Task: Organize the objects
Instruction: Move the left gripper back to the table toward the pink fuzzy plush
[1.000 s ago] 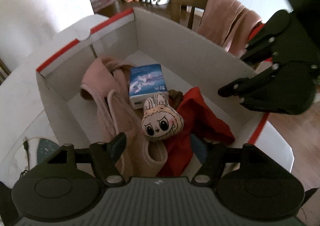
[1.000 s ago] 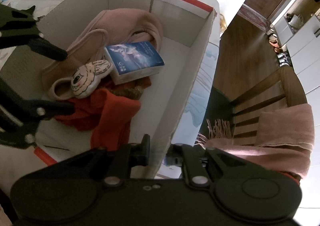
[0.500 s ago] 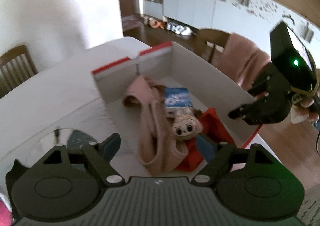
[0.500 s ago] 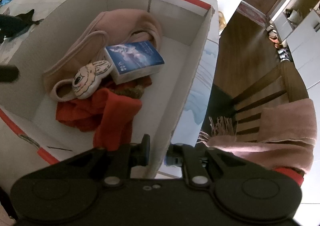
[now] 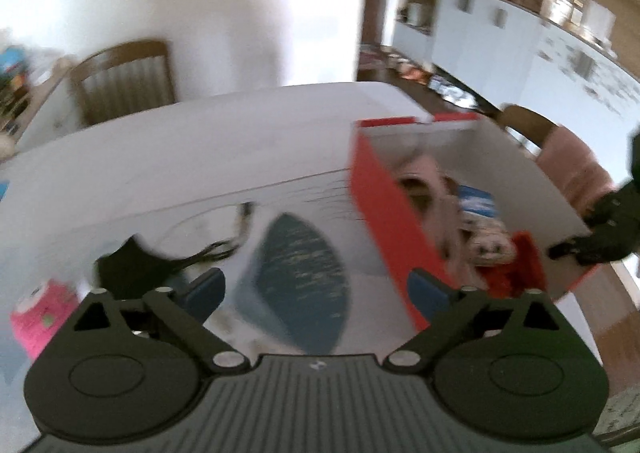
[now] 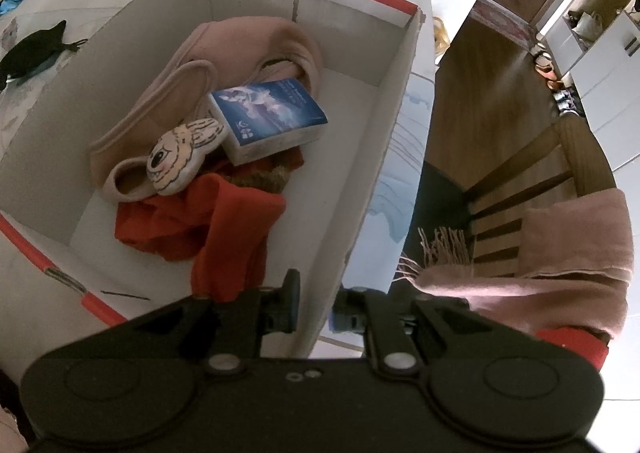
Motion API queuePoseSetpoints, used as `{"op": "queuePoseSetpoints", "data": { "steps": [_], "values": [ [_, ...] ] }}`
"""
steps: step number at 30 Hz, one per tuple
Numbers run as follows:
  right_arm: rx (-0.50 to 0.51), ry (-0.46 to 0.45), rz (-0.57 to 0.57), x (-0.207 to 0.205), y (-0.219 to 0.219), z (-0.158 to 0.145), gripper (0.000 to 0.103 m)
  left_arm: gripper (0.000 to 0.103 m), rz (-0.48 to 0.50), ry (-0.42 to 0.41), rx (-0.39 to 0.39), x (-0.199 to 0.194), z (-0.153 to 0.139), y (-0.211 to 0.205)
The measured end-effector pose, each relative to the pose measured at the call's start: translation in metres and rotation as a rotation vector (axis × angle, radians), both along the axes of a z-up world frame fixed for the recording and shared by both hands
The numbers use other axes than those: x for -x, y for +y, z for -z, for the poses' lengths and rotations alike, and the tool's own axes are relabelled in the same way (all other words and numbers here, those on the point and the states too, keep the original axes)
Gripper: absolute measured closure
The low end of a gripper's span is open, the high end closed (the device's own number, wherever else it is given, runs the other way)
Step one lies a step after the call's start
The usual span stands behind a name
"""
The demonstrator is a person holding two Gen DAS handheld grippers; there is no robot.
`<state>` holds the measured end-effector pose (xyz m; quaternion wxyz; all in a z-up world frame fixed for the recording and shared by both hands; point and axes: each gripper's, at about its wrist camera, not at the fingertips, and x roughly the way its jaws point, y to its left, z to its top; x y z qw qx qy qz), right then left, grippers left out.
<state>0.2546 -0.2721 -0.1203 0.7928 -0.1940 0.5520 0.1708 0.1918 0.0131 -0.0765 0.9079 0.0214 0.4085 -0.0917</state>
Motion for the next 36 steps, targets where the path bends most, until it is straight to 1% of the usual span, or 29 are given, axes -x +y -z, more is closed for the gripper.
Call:
{"op": "queuePoseSetpoints", "data": {
  "steps": [3,7,10,16,19,23,25,30,36],
  "values": [
    [0.004,0.0,0.007,-0.001,0.0,0.0,0.09,0.003,-0.09,-0.001,0.007,0.001,0.004,0.033],
    [0.013,0.004,0.015,-0.002,0.001,0.0,0.09,0.001,-0.207,-0.02,-0.015,-0.001,0.008,0.07],
    [0.022,0.01,0.019,-0.002,0.002,0.002,0.09,0.0,-0.264,-0.025,-0.029,-0.005,0.011,0.098],
    [0.039,0.018,0.028,-0.004,0.007,0.006,0.09,0.0,-0.355,-0.001,-0.049,-0.013,0.012,0.156],
    [0.048,0.022,0.037,-0.005,0.008,0.007,0.09,0.0,-0.384,0.023,-0.081,-0.02,0.017,0.184],
    [0.061,0.03,0.05,-0.007,0.009,0.01,0.091,0.0,-0.413,0.074,-0.104,-0.033,0.034,0.209],
    [0.067,0.032,0.057,-0.007,0.009,0.011,0.091,0.0,-0.417,0.093,-0.126,-0.038,0.043,0.216],
    [0.082,0.042,0.07,-0.009,0.01,0.015,0.091,0.0,-0.406,0.137,-0.119,-0.05,0.061,0.227],
    [0.104,0.052,0.073,-0.011,0.013,0.019,0.09,0.0,-0.382,0.189,-0.161,-0.066,0.083,0.231]
  ]
}}
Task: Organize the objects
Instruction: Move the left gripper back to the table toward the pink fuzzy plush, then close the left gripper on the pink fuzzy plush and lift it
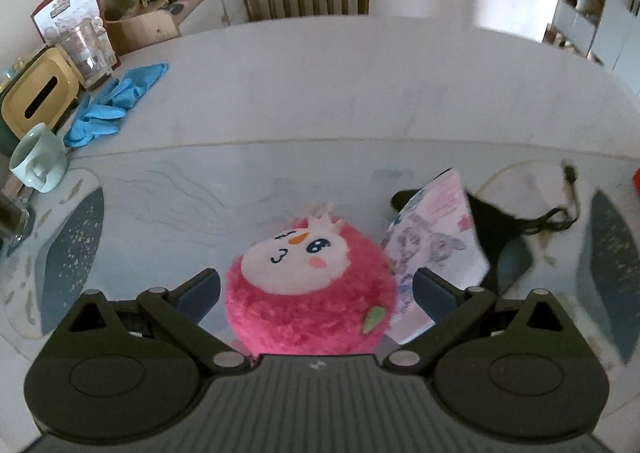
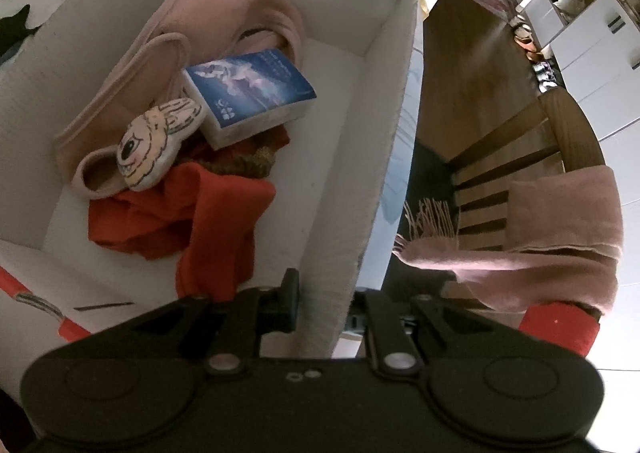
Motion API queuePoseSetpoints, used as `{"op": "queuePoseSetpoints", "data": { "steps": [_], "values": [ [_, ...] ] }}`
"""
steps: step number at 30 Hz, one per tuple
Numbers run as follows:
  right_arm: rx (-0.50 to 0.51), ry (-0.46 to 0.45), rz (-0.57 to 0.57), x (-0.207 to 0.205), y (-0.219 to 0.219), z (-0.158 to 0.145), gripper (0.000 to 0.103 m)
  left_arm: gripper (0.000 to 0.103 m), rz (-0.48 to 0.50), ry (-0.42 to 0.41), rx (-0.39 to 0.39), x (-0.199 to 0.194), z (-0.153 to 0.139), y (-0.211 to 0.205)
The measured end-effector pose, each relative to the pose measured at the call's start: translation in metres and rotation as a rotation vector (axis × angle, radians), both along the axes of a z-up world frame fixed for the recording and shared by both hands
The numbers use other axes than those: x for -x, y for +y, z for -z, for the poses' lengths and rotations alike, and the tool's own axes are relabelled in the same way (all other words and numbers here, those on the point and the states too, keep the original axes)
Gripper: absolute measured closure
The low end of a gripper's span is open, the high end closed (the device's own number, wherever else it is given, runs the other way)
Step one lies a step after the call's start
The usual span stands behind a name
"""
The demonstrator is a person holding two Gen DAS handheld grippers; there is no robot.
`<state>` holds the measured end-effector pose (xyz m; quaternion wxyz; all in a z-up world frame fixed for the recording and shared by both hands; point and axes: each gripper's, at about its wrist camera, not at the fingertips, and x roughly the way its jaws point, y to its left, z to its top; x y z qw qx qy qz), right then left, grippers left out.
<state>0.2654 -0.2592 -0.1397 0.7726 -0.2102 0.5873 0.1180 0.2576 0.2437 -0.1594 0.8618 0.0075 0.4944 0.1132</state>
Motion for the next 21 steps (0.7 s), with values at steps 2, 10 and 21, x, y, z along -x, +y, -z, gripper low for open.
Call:
{"op": "queuePoseSetpoints", "data": {
  "steps": [2,10,21],
  "values": [
    [0.005,0.003,0.001,-0.0015,0.0018,0.0018,0.09,0.0,-0.004,0.019,-0.023,-0.0034,0.0075,0.0011],
    [0.015,0.005,0.003,-0.0029,0.0043,0.0034,0.09,0.001,-0.011,0.016,-0.027,-0.0037,0.0137,0.0034],
    [0.014,-0.001,0.003,-0.0019,0.006,0.005,0.09,0.024,-0.028,-0.012,-0.007,0.0006,0.0077,0.0067]
  ]
}}
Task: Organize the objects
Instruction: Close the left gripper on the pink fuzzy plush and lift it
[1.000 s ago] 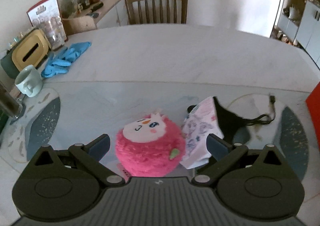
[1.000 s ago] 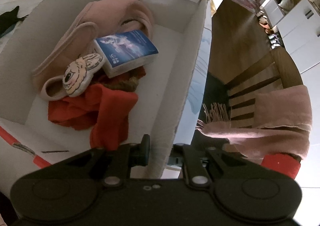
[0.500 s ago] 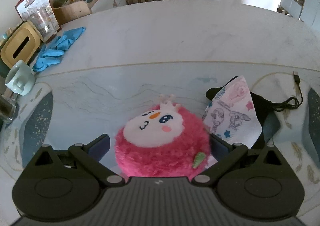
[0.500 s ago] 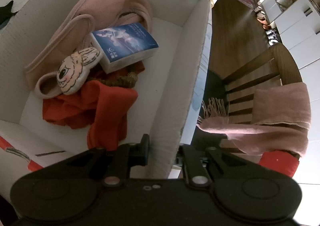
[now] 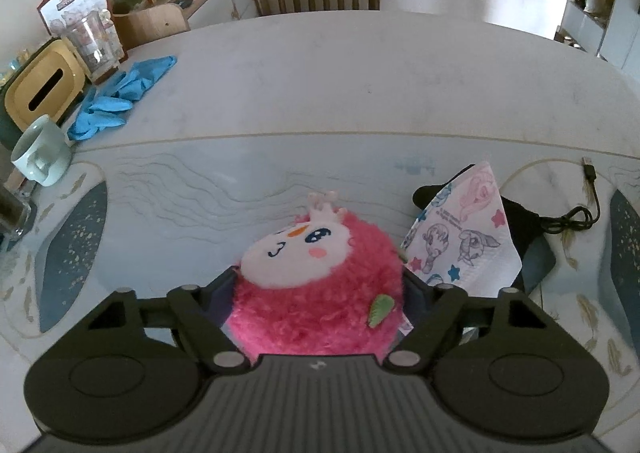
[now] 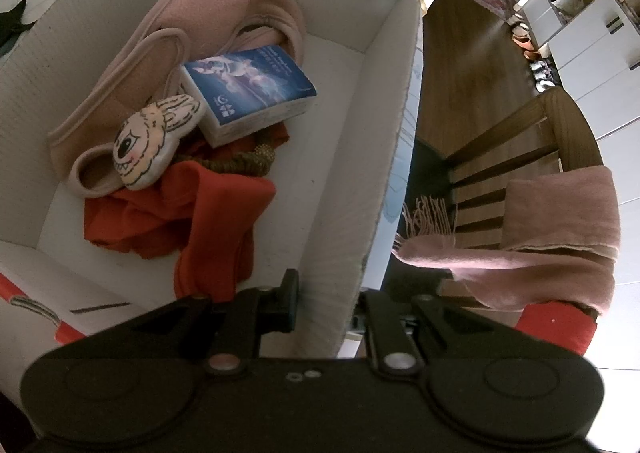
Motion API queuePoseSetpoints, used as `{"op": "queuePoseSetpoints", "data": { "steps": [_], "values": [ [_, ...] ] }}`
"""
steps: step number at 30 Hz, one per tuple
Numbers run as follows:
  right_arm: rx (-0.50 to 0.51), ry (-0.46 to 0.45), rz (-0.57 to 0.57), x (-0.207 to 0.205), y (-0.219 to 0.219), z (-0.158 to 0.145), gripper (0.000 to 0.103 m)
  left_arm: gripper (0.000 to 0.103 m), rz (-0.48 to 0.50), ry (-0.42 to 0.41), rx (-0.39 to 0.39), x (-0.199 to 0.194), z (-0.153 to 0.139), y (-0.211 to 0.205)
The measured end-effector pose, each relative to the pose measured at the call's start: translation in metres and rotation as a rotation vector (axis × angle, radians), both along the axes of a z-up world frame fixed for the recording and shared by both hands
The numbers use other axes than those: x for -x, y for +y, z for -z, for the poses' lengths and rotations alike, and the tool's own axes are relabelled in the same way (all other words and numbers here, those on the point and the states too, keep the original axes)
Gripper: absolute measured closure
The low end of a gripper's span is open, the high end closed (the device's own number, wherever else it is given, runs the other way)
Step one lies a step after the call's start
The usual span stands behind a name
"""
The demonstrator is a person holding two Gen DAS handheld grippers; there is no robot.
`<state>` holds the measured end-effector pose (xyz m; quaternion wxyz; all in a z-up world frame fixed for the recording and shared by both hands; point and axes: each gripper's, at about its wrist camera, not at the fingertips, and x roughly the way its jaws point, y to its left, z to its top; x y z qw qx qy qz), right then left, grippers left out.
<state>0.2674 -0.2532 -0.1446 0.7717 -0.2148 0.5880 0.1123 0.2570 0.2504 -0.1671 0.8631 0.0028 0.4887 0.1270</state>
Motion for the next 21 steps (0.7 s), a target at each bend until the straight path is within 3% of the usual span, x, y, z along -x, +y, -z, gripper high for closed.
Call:
{"op": "queuePoseSetpoints", "data": {
  "steps": [9,21],
  "values": [
    [-0.005,-0.008,-0.011,0.005,-0.001,-0.001,0.091,0.025,-0.019,-0.028,0.017,0.023,-0.022,-0.002],
    [-0.011,-0.012,-0.028,0.008,-0.003,-0.003,0.092,0.025,0.082,-0.113,0.026,0.059,-0.081,-0.043]
  ]
}}
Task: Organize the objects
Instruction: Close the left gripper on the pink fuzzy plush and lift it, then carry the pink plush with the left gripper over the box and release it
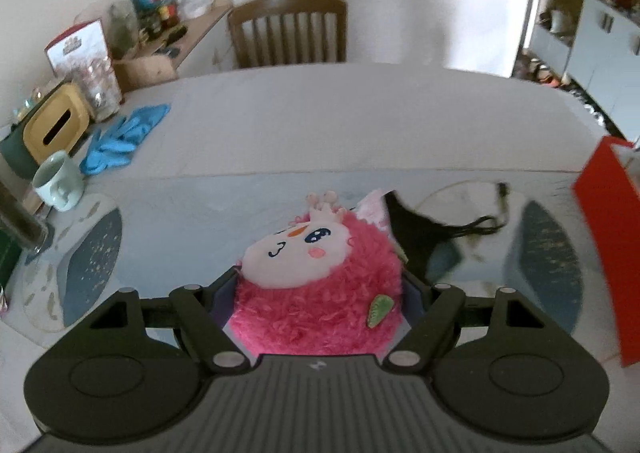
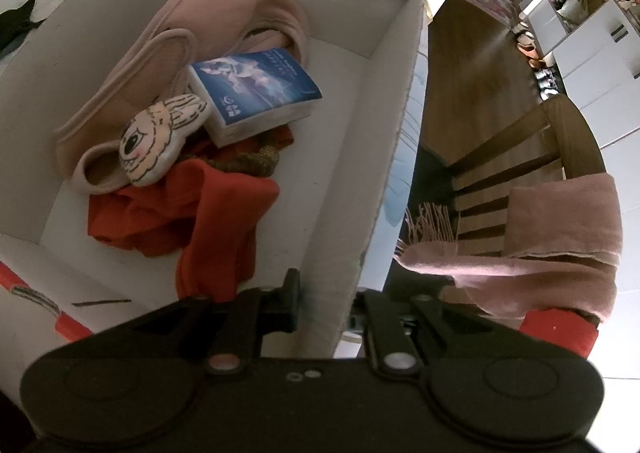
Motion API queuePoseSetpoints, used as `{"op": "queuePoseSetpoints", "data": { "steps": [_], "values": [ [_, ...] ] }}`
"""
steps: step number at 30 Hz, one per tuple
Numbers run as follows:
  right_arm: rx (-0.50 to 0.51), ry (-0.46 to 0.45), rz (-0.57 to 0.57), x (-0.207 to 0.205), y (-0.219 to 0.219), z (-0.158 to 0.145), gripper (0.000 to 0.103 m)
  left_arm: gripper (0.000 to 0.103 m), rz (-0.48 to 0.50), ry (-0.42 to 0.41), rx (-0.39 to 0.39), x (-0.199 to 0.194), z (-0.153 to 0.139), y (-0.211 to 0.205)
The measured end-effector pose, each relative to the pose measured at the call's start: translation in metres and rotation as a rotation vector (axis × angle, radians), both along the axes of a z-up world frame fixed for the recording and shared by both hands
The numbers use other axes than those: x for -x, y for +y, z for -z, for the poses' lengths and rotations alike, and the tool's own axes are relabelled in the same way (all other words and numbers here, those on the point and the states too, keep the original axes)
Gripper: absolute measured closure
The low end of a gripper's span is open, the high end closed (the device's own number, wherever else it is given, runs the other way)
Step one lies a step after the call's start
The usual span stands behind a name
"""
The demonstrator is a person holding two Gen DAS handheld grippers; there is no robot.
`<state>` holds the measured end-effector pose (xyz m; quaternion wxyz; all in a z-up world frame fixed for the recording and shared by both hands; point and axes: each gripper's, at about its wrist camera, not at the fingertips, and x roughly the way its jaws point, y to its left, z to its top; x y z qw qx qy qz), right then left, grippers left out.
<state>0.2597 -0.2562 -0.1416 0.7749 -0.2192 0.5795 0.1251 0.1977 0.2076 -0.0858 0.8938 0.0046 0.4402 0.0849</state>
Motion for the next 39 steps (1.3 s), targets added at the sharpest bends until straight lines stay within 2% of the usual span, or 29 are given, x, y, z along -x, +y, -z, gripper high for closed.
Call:
{"op": "queuePoseSetpoints", "data": {
  "steps": [8,13,20,32,39],
  "values": [
    [-0.009,-0.007,-0.005,0.002,0.0,-0.003,0.092,0.025,0.115,-0.073,0.028,0.011,-0.037,-0.053],
    [-0.008,-0.01,-0.015,0.003,0.0,-0.004,0.092,0.025,0.243,-0.099,0.05,0.009,-0.056,-0.1],
    [-0.03,-0.011,-0.029,0.007,-0.001,-0.005,0.093,0.025,0.427,-0.115,0.072,-0.002,-0.068,-0.17],
    [-0.045,-0.013,-0.038,0.007,-0.001,-0.006,0.093,0.025,0.688,-0.115,0.063,-0.019,-0.055,-0.296],
    [-0.062,-0.009,-0.048,0.007,-0.002,-0.008,0.094,0.025,0.761,-0.107,0.026,-0.036,-0.038,-0.343]
  ]
}}
